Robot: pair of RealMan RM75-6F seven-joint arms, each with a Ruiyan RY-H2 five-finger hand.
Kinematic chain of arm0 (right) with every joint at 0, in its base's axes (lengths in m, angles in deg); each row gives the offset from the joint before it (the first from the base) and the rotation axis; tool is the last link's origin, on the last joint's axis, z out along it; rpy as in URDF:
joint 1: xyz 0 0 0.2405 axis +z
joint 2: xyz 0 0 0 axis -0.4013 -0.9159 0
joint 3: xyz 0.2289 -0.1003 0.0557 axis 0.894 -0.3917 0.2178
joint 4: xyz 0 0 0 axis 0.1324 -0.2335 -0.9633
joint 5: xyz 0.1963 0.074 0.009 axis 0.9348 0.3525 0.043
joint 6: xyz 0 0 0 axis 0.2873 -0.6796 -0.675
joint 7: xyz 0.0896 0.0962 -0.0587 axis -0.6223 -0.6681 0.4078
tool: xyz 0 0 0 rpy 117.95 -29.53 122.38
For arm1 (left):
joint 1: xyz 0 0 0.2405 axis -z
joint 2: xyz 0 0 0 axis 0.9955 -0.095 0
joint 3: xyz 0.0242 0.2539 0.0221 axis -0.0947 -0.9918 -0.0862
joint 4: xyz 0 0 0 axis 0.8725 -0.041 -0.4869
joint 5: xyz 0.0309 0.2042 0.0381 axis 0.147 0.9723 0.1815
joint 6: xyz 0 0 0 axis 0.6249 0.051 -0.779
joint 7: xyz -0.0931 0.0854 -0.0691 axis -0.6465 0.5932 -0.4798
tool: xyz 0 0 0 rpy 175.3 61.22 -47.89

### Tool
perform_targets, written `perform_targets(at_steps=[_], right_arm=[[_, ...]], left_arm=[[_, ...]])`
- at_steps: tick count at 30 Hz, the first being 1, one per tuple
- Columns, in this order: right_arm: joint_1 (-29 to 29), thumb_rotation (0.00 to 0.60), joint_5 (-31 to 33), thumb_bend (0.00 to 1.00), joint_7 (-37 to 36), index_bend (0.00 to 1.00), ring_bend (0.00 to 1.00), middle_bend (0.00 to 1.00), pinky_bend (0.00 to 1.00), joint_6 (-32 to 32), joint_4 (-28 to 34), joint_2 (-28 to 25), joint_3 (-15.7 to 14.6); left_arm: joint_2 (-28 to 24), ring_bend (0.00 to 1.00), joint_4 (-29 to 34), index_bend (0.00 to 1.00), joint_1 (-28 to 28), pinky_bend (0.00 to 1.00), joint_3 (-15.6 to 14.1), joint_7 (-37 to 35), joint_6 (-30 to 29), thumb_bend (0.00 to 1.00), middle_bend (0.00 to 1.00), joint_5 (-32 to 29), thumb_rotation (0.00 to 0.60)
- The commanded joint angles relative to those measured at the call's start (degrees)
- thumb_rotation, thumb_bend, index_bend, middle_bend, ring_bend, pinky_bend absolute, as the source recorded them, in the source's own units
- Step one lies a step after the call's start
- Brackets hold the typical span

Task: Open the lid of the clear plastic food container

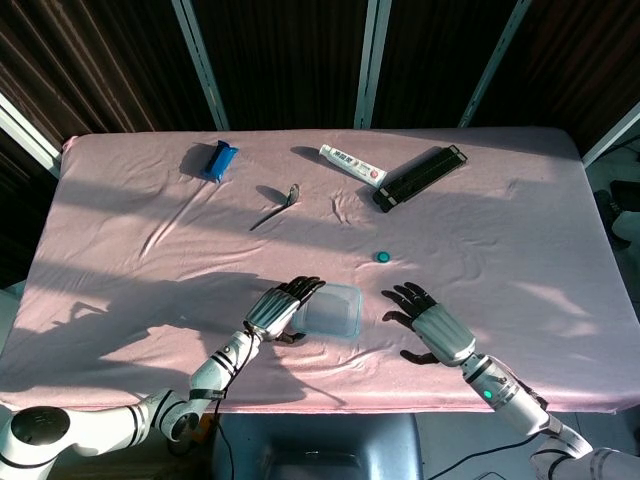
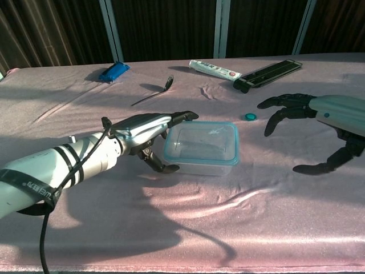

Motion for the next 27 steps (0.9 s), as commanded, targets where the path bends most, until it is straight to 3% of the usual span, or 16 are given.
perform_targets(at_steps=[1, 12, 27], right_arm=[[2.45, 0.6, -0.84, 0.37, -2.03, 0.49, 0.09, 0.21, 0.1, -0.15, -3.57, 4.36, 0.25], [6.87, 0.6, -0.13, 0.39, -0.31, 0.56, 0.11, 0.24, 0.12, 0.2, -8.53, 12.07, 1.09], [8.97, 0.6, 3.07, 0.39, 1.86, 0.58, 0.11, 0.25, 0.12, 2.28, -9.19, 13.55, 0.52]], left_arm=[[0.11, 0.5, -0.17, 0.0, -0.01, 0.29, 0.08, 0.39, -0.36, 0.31, 0.64, 0.06, 0.6], [0.67, 0.5, -0.87, 0.0, 0.01, 0.29, 0.01, 0.54, -0.06, 0.31, 0.64, -0.27, 0.6], [0.05, 0.5, -0.58, 0.0, -0.34, 0.3, -0.3, 0.99, 0.21, 0.31, 0.64, -0.6, 0.6]])
